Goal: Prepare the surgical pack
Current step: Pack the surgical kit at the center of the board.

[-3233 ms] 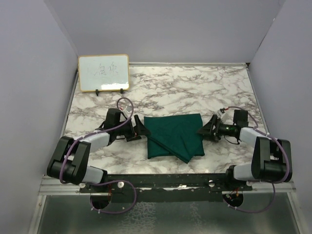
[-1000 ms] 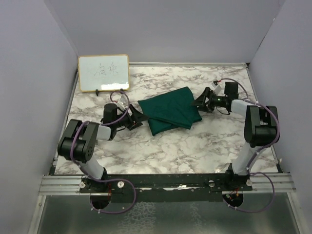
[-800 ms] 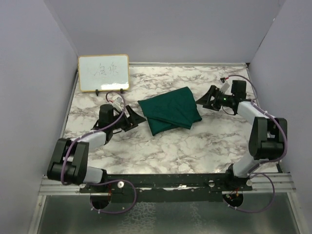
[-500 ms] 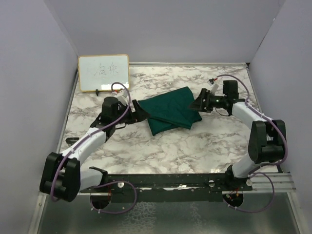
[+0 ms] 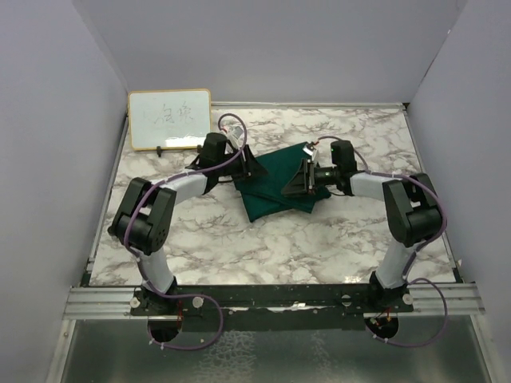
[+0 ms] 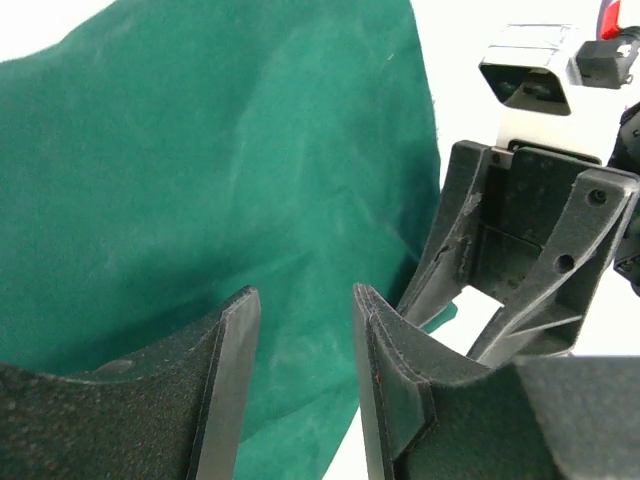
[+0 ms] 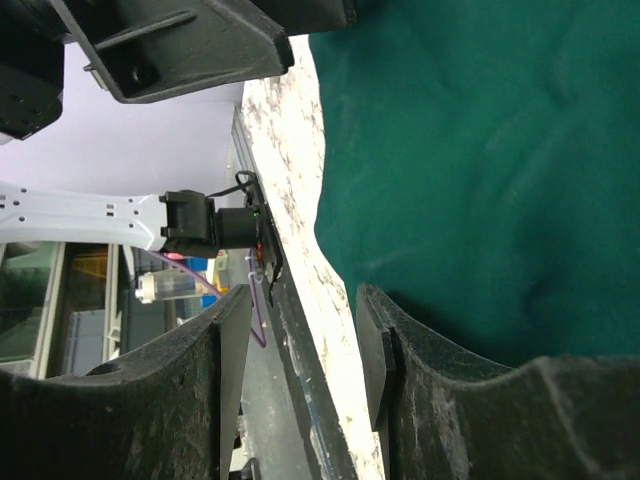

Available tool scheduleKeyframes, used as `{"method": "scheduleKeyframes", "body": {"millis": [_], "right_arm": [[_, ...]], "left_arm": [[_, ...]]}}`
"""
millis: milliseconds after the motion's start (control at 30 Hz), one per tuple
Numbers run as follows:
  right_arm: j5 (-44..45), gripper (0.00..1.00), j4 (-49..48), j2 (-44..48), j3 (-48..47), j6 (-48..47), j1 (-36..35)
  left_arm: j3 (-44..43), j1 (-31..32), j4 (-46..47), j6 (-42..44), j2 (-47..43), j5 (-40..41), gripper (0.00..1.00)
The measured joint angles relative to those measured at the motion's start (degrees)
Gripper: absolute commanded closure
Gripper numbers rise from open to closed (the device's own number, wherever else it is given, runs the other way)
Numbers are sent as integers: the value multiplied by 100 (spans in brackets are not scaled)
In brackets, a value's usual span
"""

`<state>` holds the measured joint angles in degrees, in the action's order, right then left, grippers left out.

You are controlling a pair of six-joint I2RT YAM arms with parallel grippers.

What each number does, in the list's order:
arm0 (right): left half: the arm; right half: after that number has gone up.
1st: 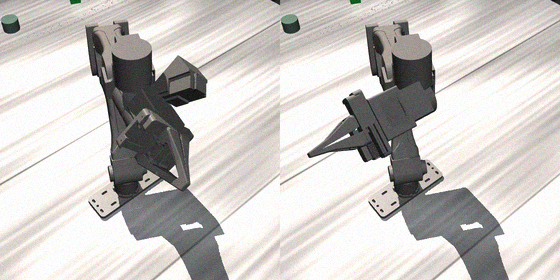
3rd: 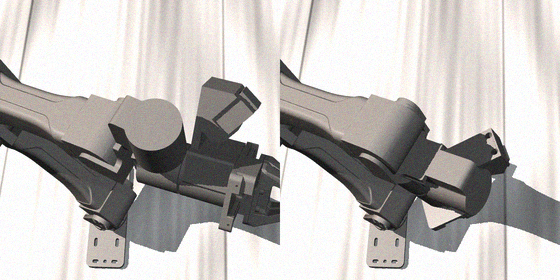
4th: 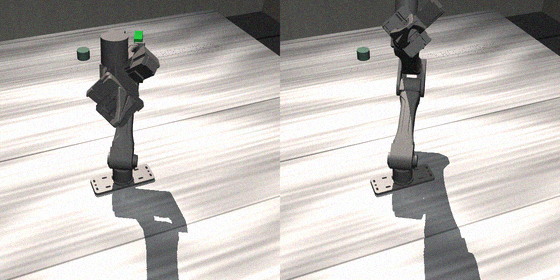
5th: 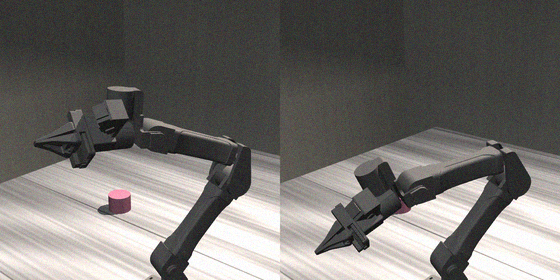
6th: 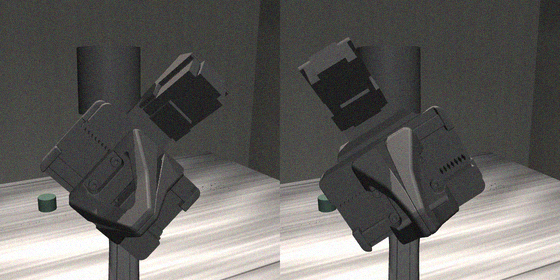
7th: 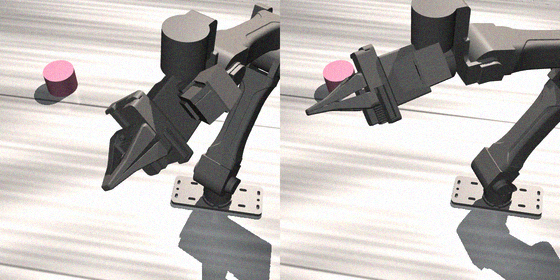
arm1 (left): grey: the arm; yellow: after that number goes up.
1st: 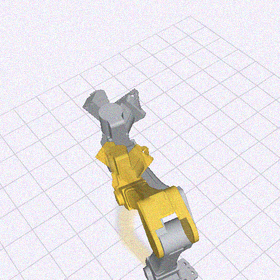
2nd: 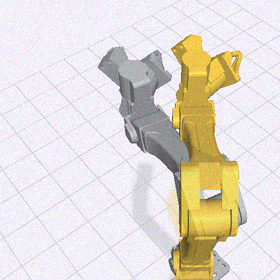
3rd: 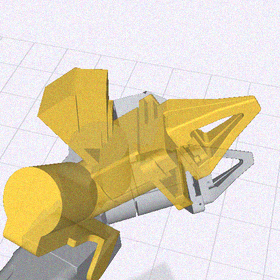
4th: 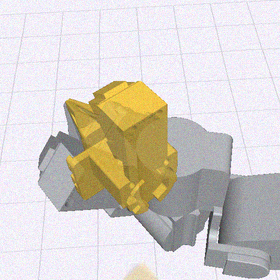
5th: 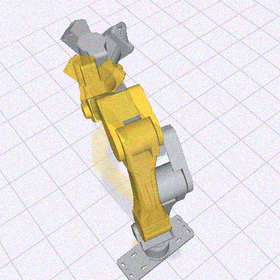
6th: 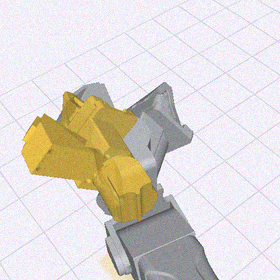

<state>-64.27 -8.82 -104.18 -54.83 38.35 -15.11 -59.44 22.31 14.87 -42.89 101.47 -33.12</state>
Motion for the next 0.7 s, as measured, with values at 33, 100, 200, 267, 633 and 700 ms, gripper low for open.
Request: {"method": "scheduleKeyframes", "body": {"millis": [33, 100, 200, 267, 633, 700], "right_arm": [[-17, 54, -63, 4, 107, 26, 2], [-59, 54, -188, 4, 352, 52, 7], [-109, 54, -289, 4, 713, 63, 7], [-138, 54, -376, 63, 953, 76, 11], [125, 48, 424, 1362, 1818, -522, 208], [197, 39, 638, 1838, 2015, -623, 560]], "left_arm": [[26, 9, 0, 2, 52, -2, 56], [208, 28, 20, 17, 74, -7, 56], [579, 35, 129, 48, 33, -7, 56], [826, 35, 175, 72, -50, -7, 54], [984, 306, -763, 1060, -1362, 186, 29], [673, 579, -1167, 1458, -1453, 431, 28]]}}
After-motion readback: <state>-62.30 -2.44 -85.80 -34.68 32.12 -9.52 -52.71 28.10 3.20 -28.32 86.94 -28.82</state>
